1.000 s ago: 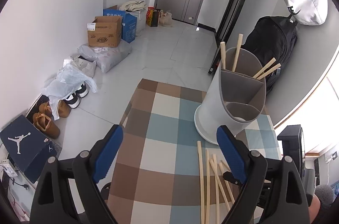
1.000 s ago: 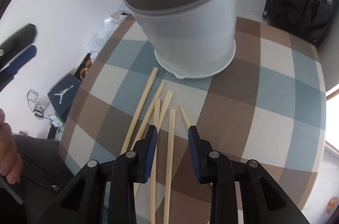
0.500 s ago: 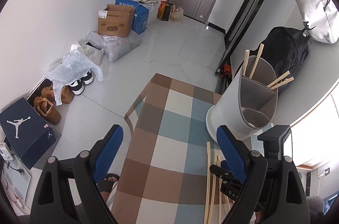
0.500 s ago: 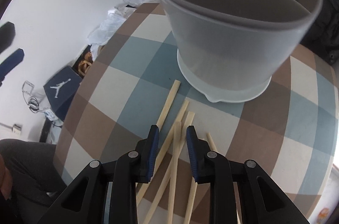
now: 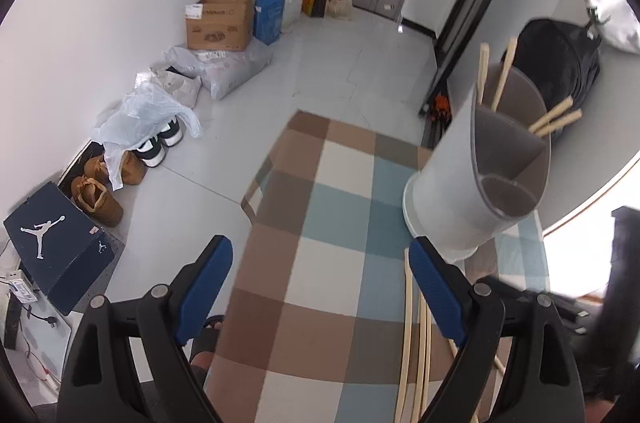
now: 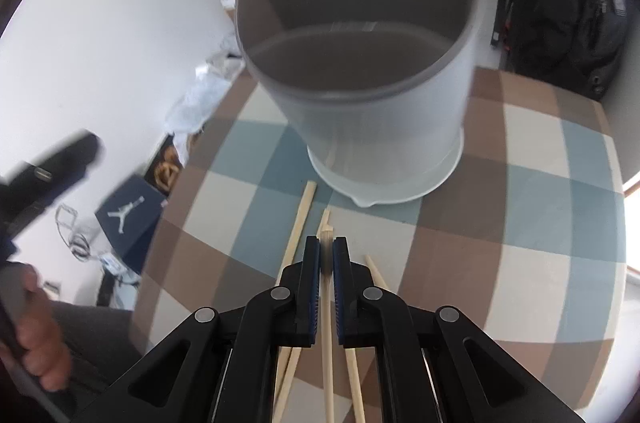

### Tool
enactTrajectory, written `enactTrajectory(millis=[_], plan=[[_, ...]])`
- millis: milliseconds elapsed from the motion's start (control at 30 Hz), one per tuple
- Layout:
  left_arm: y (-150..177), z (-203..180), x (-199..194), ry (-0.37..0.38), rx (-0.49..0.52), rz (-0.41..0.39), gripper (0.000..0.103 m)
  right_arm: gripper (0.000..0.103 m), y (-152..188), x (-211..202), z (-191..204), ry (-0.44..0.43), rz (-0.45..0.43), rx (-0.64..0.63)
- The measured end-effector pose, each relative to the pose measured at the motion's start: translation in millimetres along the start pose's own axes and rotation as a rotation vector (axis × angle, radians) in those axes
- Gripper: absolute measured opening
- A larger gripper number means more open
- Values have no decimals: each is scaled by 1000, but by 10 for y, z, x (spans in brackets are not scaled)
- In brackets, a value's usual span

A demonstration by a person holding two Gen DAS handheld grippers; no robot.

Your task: Organize utensils

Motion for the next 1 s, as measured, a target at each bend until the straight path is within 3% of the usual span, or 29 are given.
enactTrajectory(millis=[200,333,467,600,1000], plan=[[363,-191,439,-12,65,213,87,6,-171,-590,-206,-36,-146,57],[562,-295,580,-41,126,284,87,6,-236,-856,-397,-69,-230,133],[662,-270,625,-113,194,317,87,6,-241,-968,-692,-103,-284,237],[634,-252,592,-105,188,315,87,6,-245,-997,-929,-118,-305,354],[425,-406,826,-201,270,296,87,6,-295,-1252,-940,-139,-384,350]])
Point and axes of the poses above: each gripper's, at about its wrist camera, not at the fingertips, and x roughly the way its jaws point, z to its left, y to its underside, the point moved 9 cm from there along x, roughly the way its jaws point, and after that the axes turned 1 degree about z, right-handed, at the moved point
